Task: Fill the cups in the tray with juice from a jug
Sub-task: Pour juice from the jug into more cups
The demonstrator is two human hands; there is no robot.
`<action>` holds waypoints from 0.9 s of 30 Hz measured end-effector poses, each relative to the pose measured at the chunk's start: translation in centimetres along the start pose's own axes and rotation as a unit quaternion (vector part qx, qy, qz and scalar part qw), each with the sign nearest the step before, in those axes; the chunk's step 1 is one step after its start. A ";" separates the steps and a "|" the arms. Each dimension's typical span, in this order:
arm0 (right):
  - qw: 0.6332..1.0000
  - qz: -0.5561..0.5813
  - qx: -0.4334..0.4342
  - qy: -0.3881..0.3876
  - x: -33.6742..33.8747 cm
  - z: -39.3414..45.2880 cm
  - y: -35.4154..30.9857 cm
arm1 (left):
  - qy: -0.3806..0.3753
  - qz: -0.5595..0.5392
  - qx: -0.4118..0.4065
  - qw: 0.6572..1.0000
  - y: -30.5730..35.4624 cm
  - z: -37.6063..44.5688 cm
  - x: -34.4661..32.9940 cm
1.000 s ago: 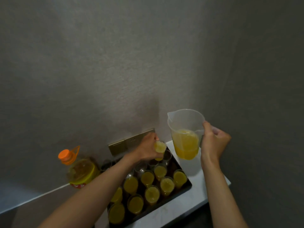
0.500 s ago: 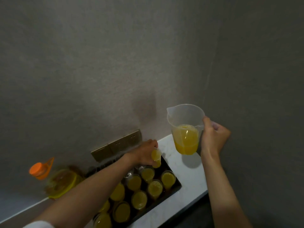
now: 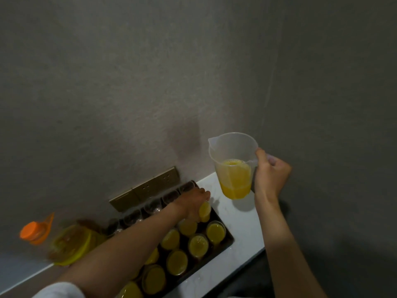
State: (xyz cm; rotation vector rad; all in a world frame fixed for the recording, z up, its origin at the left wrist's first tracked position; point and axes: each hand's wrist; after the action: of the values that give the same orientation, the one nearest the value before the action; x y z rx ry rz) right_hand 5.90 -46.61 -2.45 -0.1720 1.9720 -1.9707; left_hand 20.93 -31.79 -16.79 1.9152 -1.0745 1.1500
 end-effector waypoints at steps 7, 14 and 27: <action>1.000 0.003 -0.018 0.003 0.0 0.4 0.4 | -0.016 0.055 -0.012 0.998 -0.5 0.8 -2.3; 0.999 -0.025 -0.033 0.017 0.0 1.1 1.2 | -0.001 0.086 -0.023 0.996 0.3 1.1 -3.0; 0.999 -0.024 -0.038 0.020 -0.1 0.6 1.5 | -0.006 0.095 0.017 0.995 1.2 1.4 -3.7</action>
State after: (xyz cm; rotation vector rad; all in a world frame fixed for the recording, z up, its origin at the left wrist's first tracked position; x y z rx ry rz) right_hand 6.42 -47.13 -3.90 -0.2040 2.0883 -1.9439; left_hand 19.36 -32.35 -20.58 1.8803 -1.2723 1.2688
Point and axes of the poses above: each hand's wrist, its own z-axis towards the middle knuckle, its own x-axis out of the back of the hand, y = z × x
